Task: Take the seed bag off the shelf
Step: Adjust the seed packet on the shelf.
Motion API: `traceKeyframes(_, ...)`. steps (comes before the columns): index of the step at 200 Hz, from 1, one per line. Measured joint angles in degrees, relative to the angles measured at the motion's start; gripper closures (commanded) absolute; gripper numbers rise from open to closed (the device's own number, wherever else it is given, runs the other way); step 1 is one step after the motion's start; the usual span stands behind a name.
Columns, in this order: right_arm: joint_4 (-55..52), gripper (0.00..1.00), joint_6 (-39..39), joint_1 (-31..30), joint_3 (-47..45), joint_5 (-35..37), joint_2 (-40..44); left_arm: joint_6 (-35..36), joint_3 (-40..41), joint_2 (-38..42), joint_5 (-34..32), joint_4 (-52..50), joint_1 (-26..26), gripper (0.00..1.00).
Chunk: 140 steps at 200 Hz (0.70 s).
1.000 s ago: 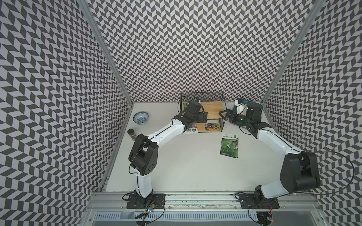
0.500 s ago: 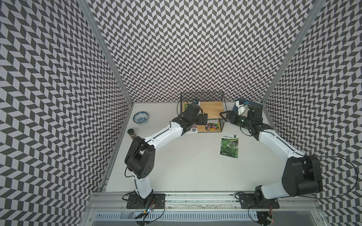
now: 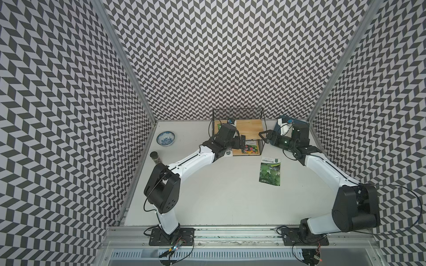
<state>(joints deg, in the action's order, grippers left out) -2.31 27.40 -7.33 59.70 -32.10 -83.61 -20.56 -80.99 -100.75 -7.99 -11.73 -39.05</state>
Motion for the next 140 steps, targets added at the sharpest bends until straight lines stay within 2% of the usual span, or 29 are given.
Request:
traceKeyframes(76,0.0,0.0,0.0,0.0,0.0,0.2,0.1,-0.3,1.1,3.1,-2.5,1.6,-0.2,0.0)
traceKeyframes(108,-0.2,0.01,0.0,0.0,-0.4,0.3,0.7,-4.0,11.1,10.7,-1.6,7.5,-0.2,0.0)
traceKeyframes(140,-0.3,0.0,0.1,0.0,-0.6,0.3,1.2,-10.9,21.8,20.2,-1.8,13.9,-0.2,0.0)
